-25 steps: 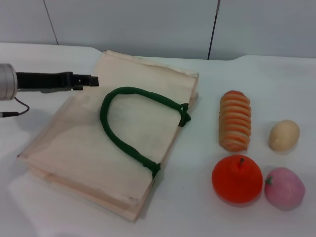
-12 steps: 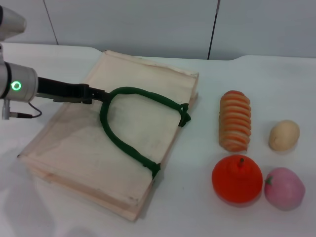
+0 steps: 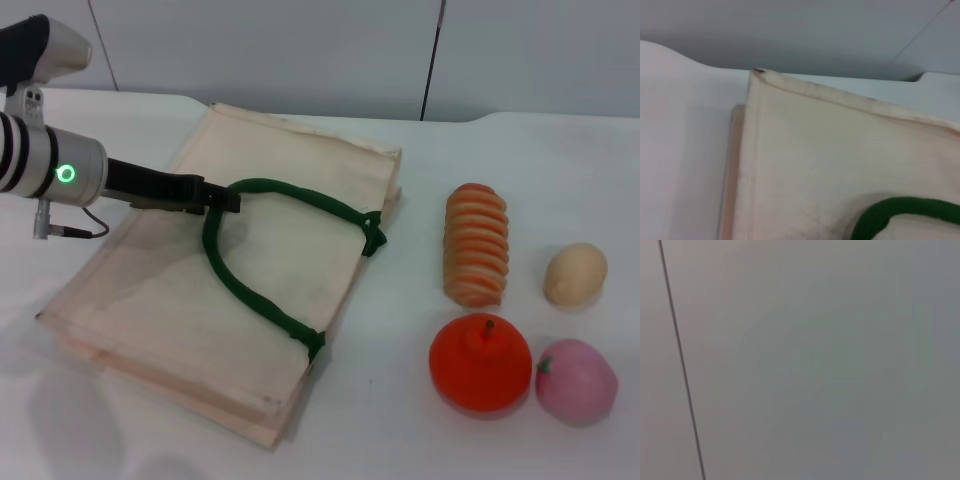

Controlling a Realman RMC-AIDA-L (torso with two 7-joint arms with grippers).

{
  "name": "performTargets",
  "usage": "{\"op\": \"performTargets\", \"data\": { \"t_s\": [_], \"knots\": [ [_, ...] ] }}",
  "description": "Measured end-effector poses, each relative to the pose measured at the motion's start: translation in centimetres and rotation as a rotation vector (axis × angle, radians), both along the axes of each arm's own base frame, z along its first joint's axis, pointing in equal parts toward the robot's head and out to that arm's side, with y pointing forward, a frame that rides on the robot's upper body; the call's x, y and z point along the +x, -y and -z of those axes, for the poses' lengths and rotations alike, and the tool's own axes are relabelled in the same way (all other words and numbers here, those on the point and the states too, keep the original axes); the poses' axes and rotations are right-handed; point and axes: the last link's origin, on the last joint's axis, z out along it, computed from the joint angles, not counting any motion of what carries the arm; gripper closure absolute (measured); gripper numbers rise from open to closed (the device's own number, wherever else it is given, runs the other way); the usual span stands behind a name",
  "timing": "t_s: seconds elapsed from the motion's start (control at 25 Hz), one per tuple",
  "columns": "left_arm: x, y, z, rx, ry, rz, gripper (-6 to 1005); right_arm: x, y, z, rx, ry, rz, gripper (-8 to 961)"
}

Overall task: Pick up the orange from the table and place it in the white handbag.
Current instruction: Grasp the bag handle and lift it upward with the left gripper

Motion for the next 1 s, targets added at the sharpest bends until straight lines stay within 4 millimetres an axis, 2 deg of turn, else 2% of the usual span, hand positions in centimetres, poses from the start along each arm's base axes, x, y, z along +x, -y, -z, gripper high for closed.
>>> {"op": "performTargets", "data": {
  "t_s": [0.6,1.0],
  "knots": [
    [0.3,-0.6,1.2,-0.014,-0.042,-0.003,351,-0.3,0.0,0.1,0.000,-0.008,-0.014,157],
    [0.5,-0.7,1.4,-0.030,-0.053,-0.004,521,-0.3,0.0,0.1,-0.001,-0.010,-0.015,157]
  ]
}}
